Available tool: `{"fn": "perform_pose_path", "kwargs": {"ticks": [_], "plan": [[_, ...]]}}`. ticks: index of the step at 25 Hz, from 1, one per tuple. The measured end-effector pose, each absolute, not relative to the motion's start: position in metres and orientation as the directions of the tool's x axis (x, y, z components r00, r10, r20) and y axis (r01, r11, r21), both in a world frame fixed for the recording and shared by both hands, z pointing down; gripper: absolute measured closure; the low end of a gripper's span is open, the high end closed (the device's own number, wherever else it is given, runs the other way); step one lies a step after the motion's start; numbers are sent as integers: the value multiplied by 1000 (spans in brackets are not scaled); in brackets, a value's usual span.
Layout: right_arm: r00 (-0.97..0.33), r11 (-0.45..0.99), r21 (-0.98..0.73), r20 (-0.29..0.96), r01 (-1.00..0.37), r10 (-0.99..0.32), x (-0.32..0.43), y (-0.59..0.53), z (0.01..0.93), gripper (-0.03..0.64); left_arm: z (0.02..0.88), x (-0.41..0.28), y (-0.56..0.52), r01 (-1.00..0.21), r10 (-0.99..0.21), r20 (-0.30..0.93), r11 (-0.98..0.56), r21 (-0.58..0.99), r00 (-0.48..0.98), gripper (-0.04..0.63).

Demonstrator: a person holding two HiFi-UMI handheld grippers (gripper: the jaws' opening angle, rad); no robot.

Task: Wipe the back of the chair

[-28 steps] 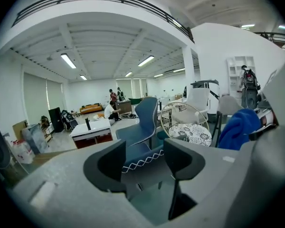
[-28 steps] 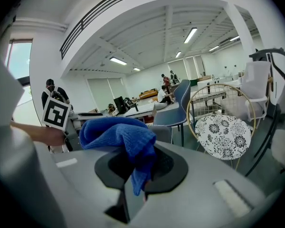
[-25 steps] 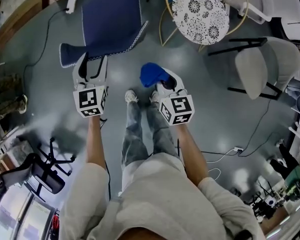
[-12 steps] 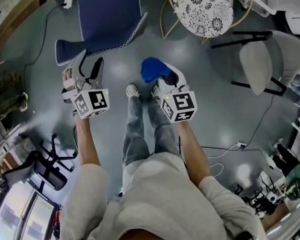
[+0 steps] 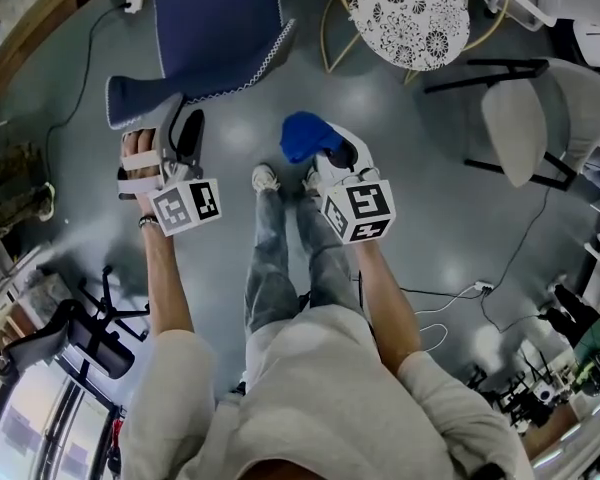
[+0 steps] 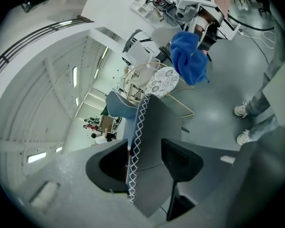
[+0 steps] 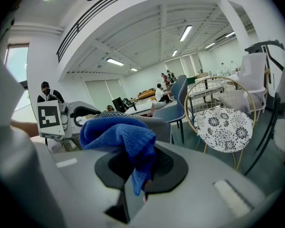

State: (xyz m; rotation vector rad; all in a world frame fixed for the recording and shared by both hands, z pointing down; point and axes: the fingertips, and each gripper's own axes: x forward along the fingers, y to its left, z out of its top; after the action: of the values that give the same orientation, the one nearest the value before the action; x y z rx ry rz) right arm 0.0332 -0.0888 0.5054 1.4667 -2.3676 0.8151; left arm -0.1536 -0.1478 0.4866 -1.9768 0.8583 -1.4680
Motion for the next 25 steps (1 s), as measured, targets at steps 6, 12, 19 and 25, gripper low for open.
{"fn": "perform_pose_path", "kwargs": {"ticks": [6,12,19,25], "plan": [[-466,342,-330,457,-880,-758,28,-100,509,569,484,-135,-154,-186,-752,615,-657,-731,239,387],[-462,345,-321,445,-882,-767,32,-118,522,569,484,-103,-157,-176,-747,597,-656,-734,291,388],[-459,345,-320,432,-883,-776,31,-127,534,569,485,-93,-160,-196,-770,565,-628,-753,295,397],[-465,348,-330,407,-878,-786,26,-140,548,569,476,-93,-166,-167,-806,508,-570,-805,303,440]]}}
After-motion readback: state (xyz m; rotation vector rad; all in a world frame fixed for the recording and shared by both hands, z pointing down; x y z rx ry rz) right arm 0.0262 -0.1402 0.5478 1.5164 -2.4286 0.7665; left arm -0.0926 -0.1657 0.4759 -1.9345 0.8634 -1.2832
